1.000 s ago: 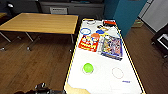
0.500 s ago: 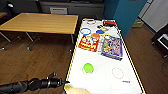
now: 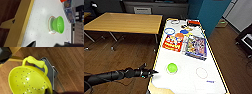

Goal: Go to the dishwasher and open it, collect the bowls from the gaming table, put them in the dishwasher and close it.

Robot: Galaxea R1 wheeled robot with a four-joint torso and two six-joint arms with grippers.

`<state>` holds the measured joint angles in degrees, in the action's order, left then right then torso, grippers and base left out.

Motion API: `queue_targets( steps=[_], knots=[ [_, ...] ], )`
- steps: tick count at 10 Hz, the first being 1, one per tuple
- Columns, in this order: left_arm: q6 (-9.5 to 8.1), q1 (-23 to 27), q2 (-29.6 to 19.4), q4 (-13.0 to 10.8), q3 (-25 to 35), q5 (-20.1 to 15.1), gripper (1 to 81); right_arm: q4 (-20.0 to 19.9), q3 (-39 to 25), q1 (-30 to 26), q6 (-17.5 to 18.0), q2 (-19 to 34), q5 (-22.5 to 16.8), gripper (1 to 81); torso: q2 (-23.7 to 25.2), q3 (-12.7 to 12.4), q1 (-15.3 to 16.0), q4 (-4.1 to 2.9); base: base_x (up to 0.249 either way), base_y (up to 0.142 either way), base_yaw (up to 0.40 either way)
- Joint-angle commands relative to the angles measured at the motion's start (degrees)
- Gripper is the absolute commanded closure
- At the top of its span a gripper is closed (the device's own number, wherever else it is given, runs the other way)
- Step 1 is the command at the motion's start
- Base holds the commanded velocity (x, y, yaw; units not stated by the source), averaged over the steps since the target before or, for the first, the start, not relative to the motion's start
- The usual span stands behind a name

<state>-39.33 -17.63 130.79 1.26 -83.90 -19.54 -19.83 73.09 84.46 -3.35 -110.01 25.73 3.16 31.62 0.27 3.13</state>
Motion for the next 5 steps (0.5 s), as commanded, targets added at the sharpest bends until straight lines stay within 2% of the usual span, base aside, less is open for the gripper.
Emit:
queue_targets(
  steps=[1,3,5],
  knots=[
    [-1.98,9.93,5.96,0.06,-6.08,-5.32,1.0,1.29,-0.51,-0.73,0.1,3.1,-4.38,81.1,0.0,0.0,0.0,0.0,0.0,0.0,0.0],
    [-1.98,11.33,9.14,0.06,-9.8,-6.47,1.0,1.46,-0.6,-0.82,0.1,2.84,-4.38,81.1,0.0,0.0,0.02,0.0,0.0,0.0,0.0],
    [-1.98,12.75,12.2,-0.03,-13.12,-9.27,1.0,1.55,-0.51,-0.82,0.02,2.66,-4.38,81.1,-0.02,0.0,0.02,0.0,0.0,0.0,0.0]
  ],
)
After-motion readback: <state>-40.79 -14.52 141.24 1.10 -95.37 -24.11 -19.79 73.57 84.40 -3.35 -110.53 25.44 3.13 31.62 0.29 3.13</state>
